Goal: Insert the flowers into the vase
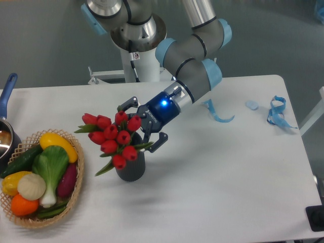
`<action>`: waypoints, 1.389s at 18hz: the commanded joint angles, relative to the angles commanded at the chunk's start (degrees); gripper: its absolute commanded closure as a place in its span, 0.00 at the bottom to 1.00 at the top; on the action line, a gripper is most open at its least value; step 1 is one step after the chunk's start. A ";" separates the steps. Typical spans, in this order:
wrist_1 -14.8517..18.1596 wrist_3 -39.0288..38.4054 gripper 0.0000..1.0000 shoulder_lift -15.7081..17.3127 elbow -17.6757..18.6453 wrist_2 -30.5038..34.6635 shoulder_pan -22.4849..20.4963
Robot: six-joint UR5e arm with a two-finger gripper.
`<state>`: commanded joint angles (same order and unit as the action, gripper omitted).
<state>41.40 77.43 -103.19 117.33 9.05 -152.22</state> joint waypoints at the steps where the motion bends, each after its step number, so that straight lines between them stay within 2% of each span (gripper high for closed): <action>1: 0.00 0.00 0.00 1.05 0.35 0.09 -0.44; 2: 0.09 -0.09 0.00 2.20 0.53 1.39 -0.70; 5: 0.00 -0.09 0.00 5.80 1.67 15.51 -0.80; 6: 0.09 -0.17 0.00 6.59 1.67 18.08 -0.80; 13: 0.26 -0.18 0.00 8.71 2.73 19.95 -1.23; 17: 0.09 -0.09 0.00 13.00 2.29 28.19 -4.47; 18: 0.09 0.00 0.00 14.67 1.76 31.26 -6.14; 19: 0.17 -0.17 0.00 16.60 -0.33 35.47 -8.33; 20: 0.18 -0.26 0.00 17.32 -1.39 37.25 -9.14; 21: 0.09 -0.26 0.00 17.67 -2.54 38.57 -10.02; 24: 0.35 -0.09 0.00 17.76 -7.37 41.65 -16.42; 25: 0.35 -0.17 0.00 17.94 -8.43 43.31 -17.05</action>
<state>41.75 77.26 -85.26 108.91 52.37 -169.27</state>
